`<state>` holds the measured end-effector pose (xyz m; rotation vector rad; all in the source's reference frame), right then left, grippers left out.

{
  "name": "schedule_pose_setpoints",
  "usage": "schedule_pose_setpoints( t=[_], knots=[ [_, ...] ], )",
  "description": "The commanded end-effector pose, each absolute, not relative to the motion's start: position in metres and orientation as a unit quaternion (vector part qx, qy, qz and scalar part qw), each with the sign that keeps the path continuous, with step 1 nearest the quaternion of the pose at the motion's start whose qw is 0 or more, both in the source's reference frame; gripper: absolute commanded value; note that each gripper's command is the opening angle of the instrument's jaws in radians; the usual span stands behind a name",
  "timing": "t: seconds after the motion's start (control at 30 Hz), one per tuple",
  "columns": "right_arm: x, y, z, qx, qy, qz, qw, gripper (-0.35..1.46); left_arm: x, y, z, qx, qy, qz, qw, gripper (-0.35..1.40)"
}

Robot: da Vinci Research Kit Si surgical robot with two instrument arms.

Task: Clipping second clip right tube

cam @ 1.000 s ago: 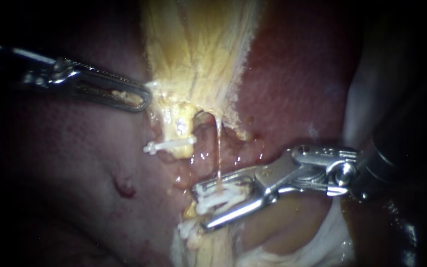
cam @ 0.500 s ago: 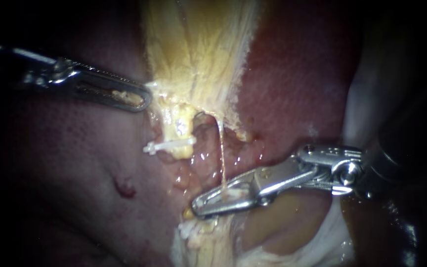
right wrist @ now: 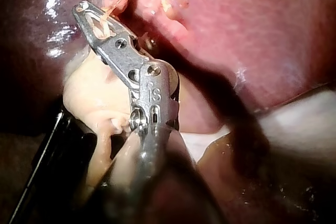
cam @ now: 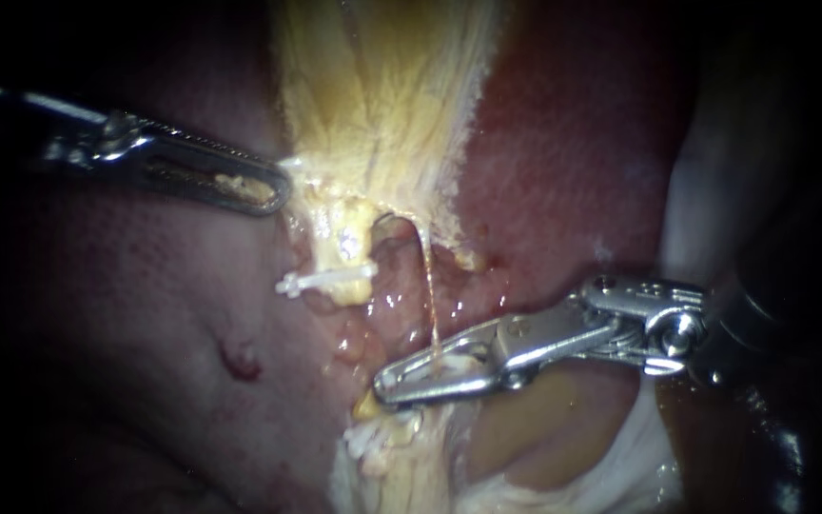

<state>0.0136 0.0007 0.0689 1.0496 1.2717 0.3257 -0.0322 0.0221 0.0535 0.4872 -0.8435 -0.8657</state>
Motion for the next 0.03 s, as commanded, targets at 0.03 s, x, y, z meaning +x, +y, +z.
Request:
schedule_pose_setpoints(
  t=[0.03],
  knots=[
    [0.0136,0.0007,0.0693,0.465,0.563,0.144,0.667,-0.35,-0.0322,0.0221,0.0535,0.227,-0.393,-0.403,0.795,-0.35]
  ],
)
